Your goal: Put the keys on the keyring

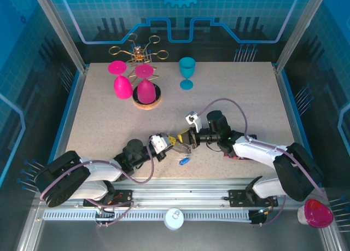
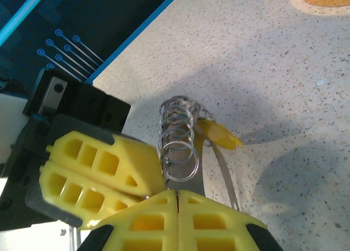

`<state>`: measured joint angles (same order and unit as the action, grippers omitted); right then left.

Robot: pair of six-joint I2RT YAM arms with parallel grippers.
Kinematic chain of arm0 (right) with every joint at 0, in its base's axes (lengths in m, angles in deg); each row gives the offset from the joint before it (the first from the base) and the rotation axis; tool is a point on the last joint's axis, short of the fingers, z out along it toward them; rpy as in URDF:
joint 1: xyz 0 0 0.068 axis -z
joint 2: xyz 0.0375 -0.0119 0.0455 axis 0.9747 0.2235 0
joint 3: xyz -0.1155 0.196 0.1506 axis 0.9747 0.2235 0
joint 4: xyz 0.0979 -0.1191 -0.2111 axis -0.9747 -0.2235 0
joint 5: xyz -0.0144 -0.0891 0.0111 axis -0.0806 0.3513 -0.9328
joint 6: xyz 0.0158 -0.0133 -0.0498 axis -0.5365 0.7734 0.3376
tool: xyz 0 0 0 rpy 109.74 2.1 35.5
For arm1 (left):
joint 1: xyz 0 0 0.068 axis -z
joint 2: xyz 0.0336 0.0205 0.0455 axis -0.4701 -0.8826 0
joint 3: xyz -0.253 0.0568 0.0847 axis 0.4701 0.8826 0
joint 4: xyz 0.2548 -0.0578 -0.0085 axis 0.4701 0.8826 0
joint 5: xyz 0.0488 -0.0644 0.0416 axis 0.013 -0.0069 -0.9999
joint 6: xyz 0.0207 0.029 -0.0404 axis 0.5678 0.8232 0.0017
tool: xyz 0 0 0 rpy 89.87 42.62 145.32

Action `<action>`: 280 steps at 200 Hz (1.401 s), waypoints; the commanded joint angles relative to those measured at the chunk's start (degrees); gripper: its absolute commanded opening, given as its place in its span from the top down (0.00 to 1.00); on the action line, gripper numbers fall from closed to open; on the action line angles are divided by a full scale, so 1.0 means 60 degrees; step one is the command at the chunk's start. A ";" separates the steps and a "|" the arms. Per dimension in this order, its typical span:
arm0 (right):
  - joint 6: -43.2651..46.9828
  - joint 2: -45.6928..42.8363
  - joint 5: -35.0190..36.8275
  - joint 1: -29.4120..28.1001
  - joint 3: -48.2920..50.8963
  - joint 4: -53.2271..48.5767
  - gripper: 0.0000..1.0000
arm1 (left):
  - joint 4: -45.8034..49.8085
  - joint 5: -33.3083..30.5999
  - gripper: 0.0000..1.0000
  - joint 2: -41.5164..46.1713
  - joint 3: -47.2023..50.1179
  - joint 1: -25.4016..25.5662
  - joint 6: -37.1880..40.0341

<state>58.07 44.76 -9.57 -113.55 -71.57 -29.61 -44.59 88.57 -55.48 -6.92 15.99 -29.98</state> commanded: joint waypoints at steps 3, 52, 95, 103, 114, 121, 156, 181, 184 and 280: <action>-0.0403 0.0842 0.0419 -0.0275 -0.0265 0.0204 1.00 | -0.0409 0.1034 1.00 -0.0074 0.0043 0.0176 0.0212; 0.0020 0.0942 0.0488 -0.0191 -0.0489 -0.1034 1.00 | -0.0529 0.0883 1.00 -0.0053 0.0105 0.0162 0.0273; 0.0271 -0.0106 0.0639 0.0175 -0.0134 -0.1081 1.00 | -0.0472 0.0732 1.00 0.0046 0.0125 0.0172 0.0330; 0.0366 -0.0464 0.0631 0.0306 -0.0085 -0.1068 1.00 | -0.0427 0.0728 1.00 0.0095 0.0121 0.0167 0.0322; 0.0565 -0.0940 0.0691 0.0487 -0.0041 -0.1207 1.00 | -0.0357 0.0748 1.00 0.0159 0.0122 0.0175 0.0319; 0.0750 -0.1236 0.0756 0.0599 -0.0048 -0.1376 1.00 | -0.0320 0.0757 1.00 0.0190 0.0110 0.0166 0.0302; 0.2266 -0.2100 0.1998 0.0800 -0.0139 -0.2629 1.00 | -0.0371 0.0928 1.00 0.0208 0.0115 0.0135 0.0216; 0.3744 -0.2237 0.2922 0.0409 0.0067 -0.2788 1.00 | -0.0525 0.1140 1.00 0.0156 0.0121 0.0060 0.0019; 0.3980 -0.2233 0.2984 0.0329 0.0137 -0.2724 1.00 | -0.0534 0.1171 1.00 0.0150 0.0121 0.0026 -0.0010; 0.4159 -0.1152 0.0529 -0.0253 0.1412 0.0912 1.00 | -0.1588 0.1708 1.00 -0.0643 0.0115 -0.0317 -0.0740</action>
<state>84.15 36.80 -1.82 -114.36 -64.27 -32.32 -50.21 96.24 -58.61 -6.53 14.44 -32.84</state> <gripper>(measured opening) 0.065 0.048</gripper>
